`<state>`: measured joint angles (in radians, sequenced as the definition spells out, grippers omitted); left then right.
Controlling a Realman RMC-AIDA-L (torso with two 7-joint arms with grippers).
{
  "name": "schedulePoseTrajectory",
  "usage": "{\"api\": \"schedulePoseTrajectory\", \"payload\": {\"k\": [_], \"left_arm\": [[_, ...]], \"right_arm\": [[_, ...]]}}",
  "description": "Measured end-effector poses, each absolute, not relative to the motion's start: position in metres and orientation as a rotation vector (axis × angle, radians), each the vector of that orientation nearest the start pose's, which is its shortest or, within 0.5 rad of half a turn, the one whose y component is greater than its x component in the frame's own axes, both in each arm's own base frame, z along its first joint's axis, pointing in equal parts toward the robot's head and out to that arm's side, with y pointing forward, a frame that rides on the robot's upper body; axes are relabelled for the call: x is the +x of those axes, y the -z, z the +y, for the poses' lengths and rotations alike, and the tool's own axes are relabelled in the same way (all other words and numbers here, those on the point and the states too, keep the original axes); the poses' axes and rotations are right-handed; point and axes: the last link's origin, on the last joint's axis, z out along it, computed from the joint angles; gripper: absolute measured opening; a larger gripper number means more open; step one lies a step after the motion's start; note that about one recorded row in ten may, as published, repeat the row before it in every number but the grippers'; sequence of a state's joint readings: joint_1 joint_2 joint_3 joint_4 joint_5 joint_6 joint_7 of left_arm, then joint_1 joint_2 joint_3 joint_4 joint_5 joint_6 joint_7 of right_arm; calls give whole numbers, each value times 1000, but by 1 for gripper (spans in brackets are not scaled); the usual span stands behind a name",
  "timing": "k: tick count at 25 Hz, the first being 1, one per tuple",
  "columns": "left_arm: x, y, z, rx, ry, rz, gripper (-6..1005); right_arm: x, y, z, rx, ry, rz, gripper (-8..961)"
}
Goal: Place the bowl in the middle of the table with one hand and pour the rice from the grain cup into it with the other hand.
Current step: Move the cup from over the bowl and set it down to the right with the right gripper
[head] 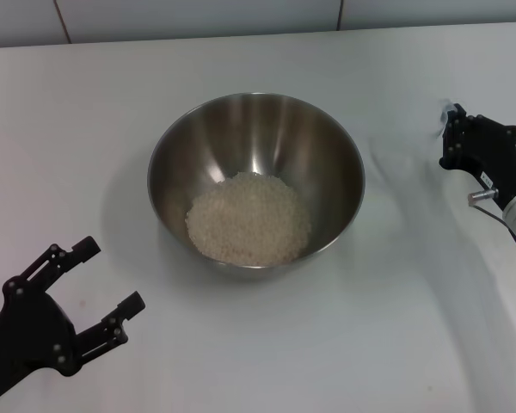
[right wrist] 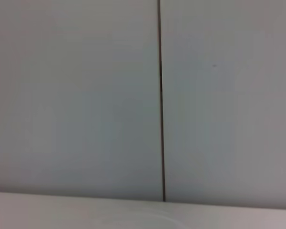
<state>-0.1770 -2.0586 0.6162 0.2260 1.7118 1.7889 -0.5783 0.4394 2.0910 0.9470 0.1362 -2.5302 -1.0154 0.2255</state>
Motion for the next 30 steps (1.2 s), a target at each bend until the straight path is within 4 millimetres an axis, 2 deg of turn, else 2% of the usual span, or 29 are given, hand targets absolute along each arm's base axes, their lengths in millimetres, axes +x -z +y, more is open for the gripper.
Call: {"api": "schedulePoseTrajectory", "payload": {"k": [15, 21, 25, 30], "left_arm": [[-328, 18, 184, -2329, 1046, -357, 869], [-328, 18, 183, -2326, 1045, -358, 869], [-328, 18, 182, -2322, 1050, -361, 869], [-327, 18, 182, -2317, 1059, -362, 869]], "right_arm": [[342, 45, 327, -1762, -560, 683, 11], [346, 47, 327, -1764, -534, 710, 140], [346, 44, 321, -1757, -563, 687, 347], [347, 43, 319, -1768, -559, 679, 519]]}}
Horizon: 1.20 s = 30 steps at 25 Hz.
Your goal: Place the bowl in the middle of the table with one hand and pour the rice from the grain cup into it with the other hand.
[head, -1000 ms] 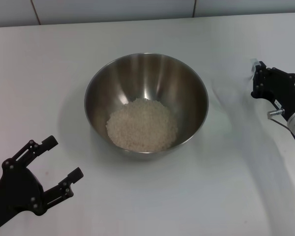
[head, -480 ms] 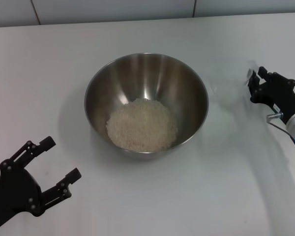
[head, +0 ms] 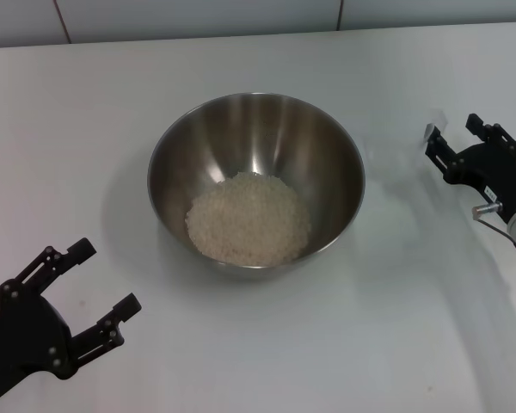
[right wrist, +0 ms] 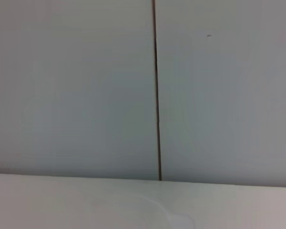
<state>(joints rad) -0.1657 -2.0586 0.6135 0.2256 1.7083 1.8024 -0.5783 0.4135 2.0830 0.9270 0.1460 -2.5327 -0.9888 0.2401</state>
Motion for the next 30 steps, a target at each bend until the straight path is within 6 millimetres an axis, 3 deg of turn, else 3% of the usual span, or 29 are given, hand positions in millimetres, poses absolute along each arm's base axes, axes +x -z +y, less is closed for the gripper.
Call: {"api": "schedulePoseTrajectory", "payload": {"k": [10, 23, 30], "left_arm": [[-327, 18, 182, -2316, 1062, -363, 870], [-328, 18, 182, -2325, 1048, -363, 869], [-328, 18, 184, -2328, 1047, -355, 869]], "right_arm": [[352, 41, 310, -1761, -561, 676, 743], [359, 13, 236, -1616, -781, 562, 742], [355, 4, 233, -1614, -857, 532, 742]]}}
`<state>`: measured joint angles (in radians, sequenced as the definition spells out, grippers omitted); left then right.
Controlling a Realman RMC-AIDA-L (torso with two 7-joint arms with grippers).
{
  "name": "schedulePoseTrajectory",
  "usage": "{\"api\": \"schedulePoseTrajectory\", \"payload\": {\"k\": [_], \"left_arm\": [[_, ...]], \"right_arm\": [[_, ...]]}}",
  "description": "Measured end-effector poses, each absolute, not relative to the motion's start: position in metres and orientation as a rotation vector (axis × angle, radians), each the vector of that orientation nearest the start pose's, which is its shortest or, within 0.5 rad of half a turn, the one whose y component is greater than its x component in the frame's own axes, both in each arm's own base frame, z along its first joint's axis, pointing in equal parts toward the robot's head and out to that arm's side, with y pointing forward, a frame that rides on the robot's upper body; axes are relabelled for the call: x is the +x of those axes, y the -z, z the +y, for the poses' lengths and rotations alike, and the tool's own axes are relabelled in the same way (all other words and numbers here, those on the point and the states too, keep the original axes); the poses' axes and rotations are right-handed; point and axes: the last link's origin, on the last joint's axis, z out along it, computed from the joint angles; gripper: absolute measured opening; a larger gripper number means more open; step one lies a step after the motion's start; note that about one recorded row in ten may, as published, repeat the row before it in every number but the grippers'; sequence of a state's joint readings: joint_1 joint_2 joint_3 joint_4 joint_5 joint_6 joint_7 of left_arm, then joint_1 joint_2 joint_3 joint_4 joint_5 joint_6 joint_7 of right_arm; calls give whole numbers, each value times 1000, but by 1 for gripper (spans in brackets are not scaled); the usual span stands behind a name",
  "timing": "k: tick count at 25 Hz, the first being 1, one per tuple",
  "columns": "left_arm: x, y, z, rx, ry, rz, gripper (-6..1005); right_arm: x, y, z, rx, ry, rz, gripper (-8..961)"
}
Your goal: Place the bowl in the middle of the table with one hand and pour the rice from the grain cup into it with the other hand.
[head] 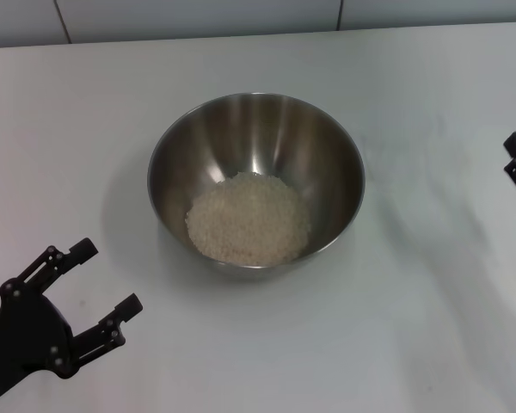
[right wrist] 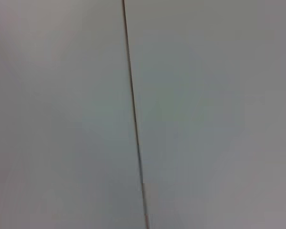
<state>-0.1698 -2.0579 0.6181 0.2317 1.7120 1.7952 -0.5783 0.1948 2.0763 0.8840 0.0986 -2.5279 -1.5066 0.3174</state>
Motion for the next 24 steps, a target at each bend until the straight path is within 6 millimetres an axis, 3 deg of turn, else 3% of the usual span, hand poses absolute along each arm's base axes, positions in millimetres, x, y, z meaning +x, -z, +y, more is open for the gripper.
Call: {"api": "schedulePoseTrajectory", "payload": {"k": [4, 7, 16, 24], "left_arm": [[-328, 18, 184, -2333, 1045, -351, 869], [-328, 16, 185, -2335, 1040, -346, 869], [-328, 15, 188, -2340, 1036, -334, 870], [-328, 13, 194, -2352, 1021, -320, 869]], "right_arm": [[345, -9, 236, -1738, -1000, 491, 742], [334, -16, 245, -1968, -1078, 470, 742], [313, -12, 247, -2487, -1040, 302, 743], [319, -23, 245, -2563, -971, 299, 742]]}}
